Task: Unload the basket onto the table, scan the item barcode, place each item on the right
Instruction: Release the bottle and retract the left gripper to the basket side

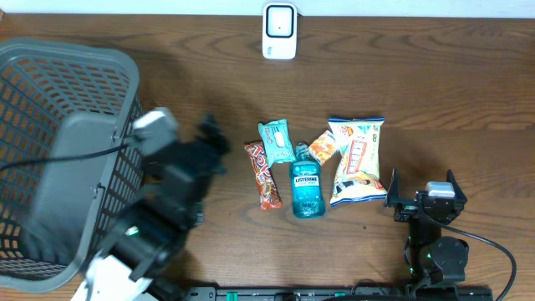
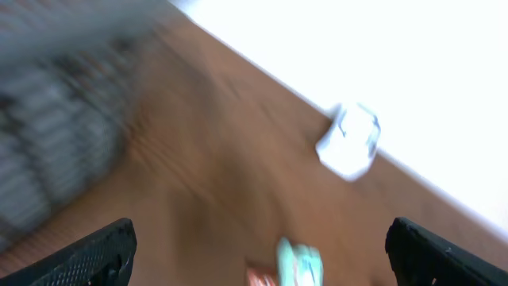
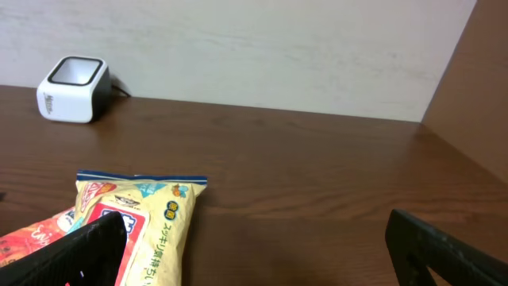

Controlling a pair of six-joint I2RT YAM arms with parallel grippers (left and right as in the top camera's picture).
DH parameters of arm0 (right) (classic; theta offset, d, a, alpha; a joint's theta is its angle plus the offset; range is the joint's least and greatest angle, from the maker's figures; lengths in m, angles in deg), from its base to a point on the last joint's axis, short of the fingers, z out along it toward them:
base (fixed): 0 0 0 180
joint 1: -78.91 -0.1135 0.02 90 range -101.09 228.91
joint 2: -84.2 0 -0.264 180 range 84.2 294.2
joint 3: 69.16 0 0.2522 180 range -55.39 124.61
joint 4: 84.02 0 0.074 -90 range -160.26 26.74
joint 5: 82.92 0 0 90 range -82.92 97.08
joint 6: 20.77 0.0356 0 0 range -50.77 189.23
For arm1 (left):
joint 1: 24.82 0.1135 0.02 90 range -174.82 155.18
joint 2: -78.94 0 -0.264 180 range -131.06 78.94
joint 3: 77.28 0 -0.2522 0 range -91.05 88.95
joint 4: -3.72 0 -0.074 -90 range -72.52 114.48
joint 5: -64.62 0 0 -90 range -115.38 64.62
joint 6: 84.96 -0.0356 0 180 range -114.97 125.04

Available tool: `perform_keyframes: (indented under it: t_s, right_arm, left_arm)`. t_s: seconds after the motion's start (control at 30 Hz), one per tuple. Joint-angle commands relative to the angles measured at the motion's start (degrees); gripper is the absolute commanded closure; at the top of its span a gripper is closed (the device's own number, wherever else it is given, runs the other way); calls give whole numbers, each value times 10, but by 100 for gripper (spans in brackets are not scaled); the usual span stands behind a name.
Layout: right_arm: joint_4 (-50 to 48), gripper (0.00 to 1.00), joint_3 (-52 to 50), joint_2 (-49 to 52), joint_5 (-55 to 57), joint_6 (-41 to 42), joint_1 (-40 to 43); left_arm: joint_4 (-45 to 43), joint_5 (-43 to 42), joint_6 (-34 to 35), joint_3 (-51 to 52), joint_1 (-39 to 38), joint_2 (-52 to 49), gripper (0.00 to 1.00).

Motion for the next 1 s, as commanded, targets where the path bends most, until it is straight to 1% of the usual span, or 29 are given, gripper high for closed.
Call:
perform_keyframes:
  t_s: [0.0, 0.13, 0.23, 0.27, 0.3, 0.33, 0.43, 0.57, 0.6, 0.67, 0.7, 0.73, 0.8, 0.87, 0.97]
  right_arm:
    - [1, 1, -1, -3, 7, 6, -3]
    - [1, 1, -1, -3, 7, 6, -3]
    - [1, 1, -1, -3, 7, 6, -3]
    - [1, 1, -1, -3, 7, 6, -3]
    - [1, 1, -1, -3, 7, 6, -3]
    - [1, 1, -1, -3, 7, 6, -3]
    - [1, 1, -1, -3, 7, 6, -3]
    - [1, 1, -1, -3, 7, 6, -3]
    - [1, 1, -1, -3, 7, 6, -3]
    - [1, 1, -1, -3, 7, 6, -3]
    - [1, 1, -1, -3, 7, 6, -3]
    - [1, 1, -1, -3, 7, 6, -3]
    - [1, 1, -1, -3, 7, 6, -3]
    - [1, 1, -1, -3, 7, 6, -3]
    - [1, 1, -1, -3, 7, 6, -3]
  left_arm:
    - [-3, 30, -21, -4, 91, 48, 2]
    - [-5, 30, -21, -23, 174, 91, 2]
    - [-11, 30, -24, -38, 193, 114, 2]
    - [-29, 30, -43, -40, 194, 124, 2]
    - [-62, 30, -87, -40, 194, 136, 2]
    - [-79, 30, -113, -40, 194, 142, 2]
    - [-189, 31, -269, -40, 194, 176, 2]
    - [-291, 38, -382, -40, 194, 204, 2]
    - [-307, 48, -396, -40, 194, 206, 2]
    - [-360, 91, -436, -40, 194, 207, 2]
    - [-396, 118, -469, -40, 194, 205, 2]
    - [-446, 143, -521, -40, 194, 202, 2]
    - [-484, 149, -568, -40, 194, 202, 2]
    - [-506, 149, -596, -40, 194, 202, 2]
    - [-505, 149, -622, -40, 194, 201, 2]
